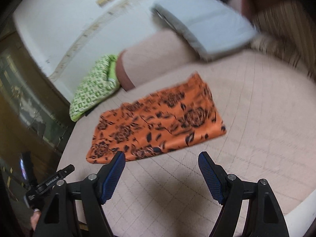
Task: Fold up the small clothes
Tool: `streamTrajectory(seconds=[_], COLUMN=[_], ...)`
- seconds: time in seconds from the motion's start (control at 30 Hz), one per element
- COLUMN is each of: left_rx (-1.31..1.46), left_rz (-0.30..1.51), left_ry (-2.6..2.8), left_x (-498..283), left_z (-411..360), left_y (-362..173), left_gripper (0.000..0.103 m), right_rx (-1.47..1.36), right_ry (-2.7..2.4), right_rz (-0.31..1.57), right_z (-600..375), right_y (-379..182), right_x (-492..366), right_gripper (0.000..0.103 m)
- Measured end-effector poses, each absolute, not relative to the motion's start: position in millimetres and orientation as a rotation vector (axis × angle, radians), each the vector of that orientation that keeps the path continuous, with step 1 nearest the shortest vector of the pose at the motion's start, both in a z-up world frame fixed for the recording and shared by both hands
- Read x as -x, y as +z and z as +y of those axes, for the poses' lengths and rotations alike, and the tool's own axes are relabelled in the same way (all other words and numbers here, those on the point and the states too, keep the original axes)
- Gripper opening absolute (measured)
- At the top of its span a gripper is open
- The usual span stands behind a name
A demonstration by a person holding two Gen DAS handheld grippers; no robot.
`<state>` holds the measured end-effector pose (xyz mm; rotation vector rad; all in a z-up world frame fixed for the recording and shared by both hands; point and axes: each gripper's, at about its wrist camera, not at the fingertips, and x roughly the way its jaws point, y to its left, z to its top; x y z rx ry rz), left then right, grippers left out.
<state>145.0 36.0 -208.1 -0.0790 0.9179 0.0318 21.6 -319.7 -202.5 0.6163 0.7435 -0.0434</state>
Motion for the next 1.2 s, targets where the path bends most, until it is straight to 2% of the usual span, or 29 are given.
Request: streamTrajectory(seconds=[0.17,0.37,0.67,0.8,0.83,0.87,0.9,0.93,0.97,1.0,1.03,1.2], left_rx=[0.167,0.344,0.438,0.466,0.464,0.465,0.463,0.466,0.484,0.514,0.537,0.525], left_rz=[0.968,1.080,1.040,1.028,1.016,1.006,1.004,1.003,0.996,0.985,0.985,0.948], left_ry=[0.073,0.065,-0.014,-0.061,-0.058,-0.055,-0.042,-0.030,-0.024,-0.028,-0.040,-0.067], left_x=[-188.1,-209.8,-234.9,-257.9,-262.1,-266.7,-271.4,-275.0,-276.9,-278.7,-285.0,-272.2], left_z=[50.4,70.4,65.4,51.2,47.9,45.5,44.0,43.3,44.9,47.2,47.8,50.5], left_y=[-244.8,-281.9,-282.2,-285.3,-285.7,-286.8,-288.1,-289.8,-290.7,-291.7,-294.5,-283.3], left_gripper=[0.100,0.100,0.100,0.088,0.081,0.073,0.060,0.053,0.050,0.040,0.035,0.027], right_rx=[-0.832,-1.135,-1.434,-1.438,-1.420,-1.391,-1.367,-1.339,-1.316,-1.301,-1.283,-1.173], right_ry=[-0.077,-0.114,-0.158,-0.177,-0.172,-0.167,-0.165,-0.162,-0.155,-0.160,-0.169,-0.176], right_rz=[0.851,0.880,0.698,0.660,0.656,0.662,0.669,0.685,0.710,0.734,0.759,0.746], right_z=[-354.0,-386.2,-422.7,-425.3,-423.8,-421.1,-419.0,-416.5,-414.3,-410.1,-409.3,-402.8], right_y=[-270.1,-324.5,-361.3,-363.3,-362.1,-360.4,-359.3,-358.4,-358.9,-358.8,-361.5,-346.0], right_x=[-67.2,-86.9,-111.0,-124.0,-128.9,-135.3,-139.6,-145.2,-151.5,-156.2,-160.3,-169.1], right_gripper=[0.079,0.079,0.079,0.079,0.079,0.076,0.068,0.061,0.042,0.029,0.027,0.021])
